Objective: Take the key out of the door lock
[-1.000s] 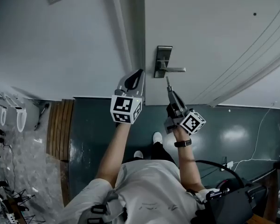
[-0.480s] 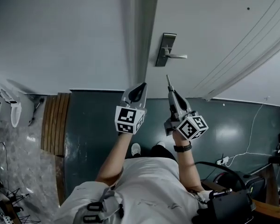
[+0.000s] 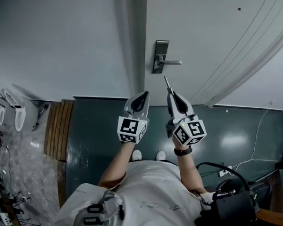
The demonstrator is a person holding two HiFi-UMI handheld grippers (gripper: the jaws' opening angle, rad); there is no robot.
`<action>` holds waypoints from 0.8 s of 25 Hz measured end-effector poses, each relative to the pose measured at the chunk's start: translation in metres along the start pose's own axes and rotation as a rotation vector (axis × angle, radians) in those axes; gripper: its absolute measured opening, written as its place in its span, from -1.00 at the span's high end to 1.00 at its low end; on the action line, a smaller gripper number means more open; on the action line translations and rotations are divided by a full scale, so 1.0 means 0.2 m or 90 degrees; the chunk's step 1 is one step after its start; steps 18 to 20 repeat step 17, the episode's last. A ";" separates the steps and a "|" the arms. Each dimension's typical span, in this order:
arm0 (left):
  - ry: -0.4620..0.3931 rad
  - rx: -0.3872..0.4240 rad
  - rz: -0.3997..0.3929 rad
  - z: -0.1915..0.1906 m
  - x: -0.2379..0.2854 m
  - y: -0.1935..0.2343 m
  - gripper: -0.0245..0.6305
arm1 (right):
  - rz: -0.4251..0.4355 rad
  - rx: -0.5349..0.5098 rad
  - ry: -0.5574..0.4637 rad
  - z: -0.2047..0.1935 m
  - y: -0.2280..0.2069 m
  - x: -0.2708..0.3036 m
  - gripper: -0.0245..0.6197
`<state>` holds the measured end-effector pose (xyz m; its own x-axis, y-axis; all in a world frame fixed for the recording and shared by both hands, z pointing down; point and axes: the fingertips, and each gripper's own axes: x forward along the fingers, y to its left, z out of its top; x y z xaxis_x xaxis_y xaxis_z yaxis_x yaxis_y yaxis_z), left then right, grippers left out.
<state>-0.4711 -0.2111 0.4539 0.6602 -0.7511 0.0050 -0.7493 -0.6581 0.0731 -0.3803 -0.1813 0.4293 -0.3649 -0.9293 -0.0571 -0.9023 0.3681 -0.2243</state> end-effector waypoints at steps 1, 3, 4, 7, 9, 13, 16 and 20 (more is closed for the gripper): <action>0.001 0.002 0.000 0.00 0.01 -0.03 0.93 | -0.001 0.002 -0.001 0.00 -0.02 -0.02 0.86; 0.003 0.005 -0.001 0.00 0.03 -0.08 0.93 | -0.001 0.013 -0.006 0.02 -0.06 -0.05 0.86; 0.005 0.007 -0.003 0.00 0.04 -0.10 0.93 | 0.001 0.026 -0.009 0.02 -0.07 -0.06 0.86; 0.009 0.013 -0.003 -0.01 0.08 -0.16 0.93 | 0.024 0.114 -0.019 0.02 -0.14 -0.10 0.86; 0.015 0.014 -0.002 -0.02 0.11 -0.19 0.93 | 0.039 0.200 -0.024 0.00 -0.21 -0.11 0.86; 0.026 0.017 -0.001 -0.06 0.16 -0.27 0.92 | 0.031 0.262 -0.024 -0.04 -0.35 -0.19 0.86; 0.031 0.019 0.002 -0.08 0.21 -0.32 0.93 | 0.033 0.285 -0.032 -0.02 -0.43 -0.21 0.86; 0.033 0.019 0.003 -0.08 0.22 -0.33 0.93 | 0.034 0.294 -0.035 -0.01 -0.45 -0.22 0.86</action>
